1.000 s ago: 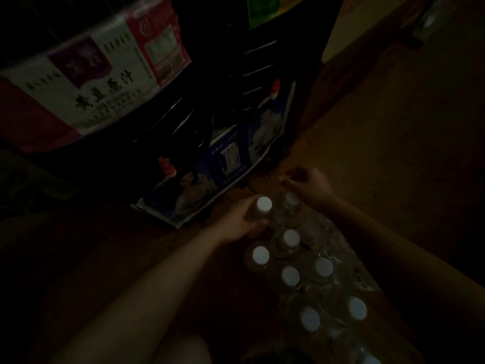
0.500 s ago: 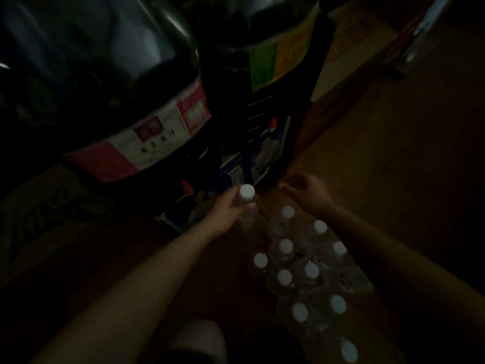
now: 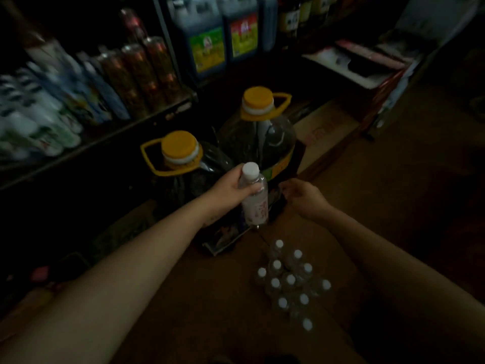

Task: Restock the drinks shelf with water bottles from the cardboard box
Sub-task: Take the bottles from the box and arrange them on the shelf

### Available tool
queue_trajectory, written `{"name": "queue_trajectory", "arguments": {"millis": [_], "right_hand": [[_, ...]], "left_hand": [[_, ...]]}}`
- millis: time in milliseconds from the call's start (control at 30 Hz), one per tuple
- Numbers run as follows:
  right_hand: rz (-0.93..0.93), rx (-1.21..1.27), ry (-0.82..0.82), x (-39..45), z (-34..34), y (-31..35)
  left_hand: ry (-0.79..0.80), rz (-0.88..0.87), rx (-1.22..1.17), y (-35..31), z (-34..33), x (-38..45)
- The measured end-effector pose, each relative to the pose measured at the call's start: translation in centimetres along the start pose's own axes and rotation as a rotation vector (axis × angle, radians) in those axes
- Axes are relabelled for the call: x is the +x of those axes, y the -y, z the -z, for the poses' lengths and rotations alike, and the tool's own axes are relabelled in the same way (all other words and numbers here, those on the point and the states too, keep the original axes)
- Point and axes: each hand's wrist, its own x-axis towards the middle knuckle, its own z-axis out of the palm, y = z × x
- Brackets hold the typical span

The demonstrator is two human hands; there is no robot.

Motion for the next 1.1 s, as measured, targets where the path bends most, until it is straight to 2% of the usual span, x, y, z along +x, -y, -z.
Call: {"name": "queue_trajectory", "arguments": {"millis": [300, 467, 567, 767, 1100], "right_hand": [[-0.026, 0.125, 0.289, -5.4, 9.1, 14.9], [0.172, 0.179, 0.367, -6.9, 11.1, 21.3], [0.239, 0.172, 0.395, -7.3, 11.4, 24.0], [0.279, 0.163, 0.293, -5.6, 8.8, 27.6], [0.377, 0.159, 0.119, -1.8, 4.8, 38.8]], "left_hand": [[0.058, -0.066, 0.072, -21.9, 7.8, -4.7], [0.087, -0.055, 0.076, -30.1, 11.9, -7.8], [0.081, -0.058, 0.080, -32.2, 13.6, -9.5], [-0.091, -0.095, 0.086, -33.2, 17.1, -11.9], [-0.485, -0.102, -0.028, -31.1, 27.2, -11.3]]}}
